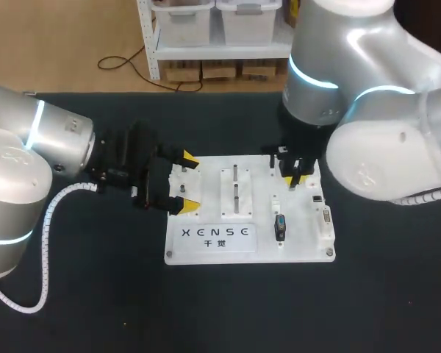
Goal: Insert the Ethernet cable into its matching sockets.
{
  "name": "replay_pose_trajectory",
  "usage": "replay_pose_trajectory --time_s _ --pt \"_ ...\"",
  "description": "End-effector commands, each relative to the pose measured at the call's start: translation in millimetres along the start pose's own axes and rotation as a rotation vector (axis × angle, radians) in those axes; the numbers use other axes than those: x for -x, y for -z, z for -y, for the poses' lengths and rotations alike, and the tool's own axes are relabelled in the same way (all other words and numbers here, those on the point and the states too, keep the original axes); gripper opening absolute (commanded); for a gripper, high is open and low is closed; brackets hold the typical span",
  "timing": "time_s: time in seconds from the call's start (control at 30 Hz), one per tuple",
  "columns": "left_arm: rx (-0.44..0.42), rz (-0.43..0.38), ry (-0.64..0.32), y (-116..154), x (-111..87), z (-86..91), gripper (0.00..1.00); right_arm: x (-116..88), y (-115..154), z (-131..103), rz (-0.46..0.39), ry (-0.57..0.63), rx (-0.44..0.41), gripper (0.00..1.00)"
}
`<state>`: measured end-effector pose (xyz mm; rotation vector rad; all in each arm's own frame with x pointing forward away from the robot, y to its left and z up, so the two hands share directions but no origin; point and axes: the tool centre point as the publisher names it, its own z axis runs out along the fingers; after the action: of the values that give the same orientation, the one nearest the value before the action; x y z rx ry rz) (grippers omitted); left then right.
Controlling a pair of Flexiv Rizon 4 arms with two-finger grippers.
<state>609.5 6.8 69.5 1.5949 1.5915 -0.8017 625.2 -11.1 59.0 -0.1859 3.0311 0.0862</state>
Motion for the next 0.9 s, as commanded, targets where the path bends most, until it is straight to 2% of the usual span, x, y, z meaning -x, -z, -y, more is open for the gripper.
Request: replay_pose_trajectory --time_s 0.03,0.9 --pt "0.003 0.001 0.000 -1.0 -0.8 0.2 1.00 -7.7 5.6 10.7 0.008 -0.008 0.002 0.00" --pt "0.003 0.001 0.000 -1.0 -0.8 0.2 1.00 -11.9 -7.6 36.4 -0.015 -0.031 -0.018 0.00"
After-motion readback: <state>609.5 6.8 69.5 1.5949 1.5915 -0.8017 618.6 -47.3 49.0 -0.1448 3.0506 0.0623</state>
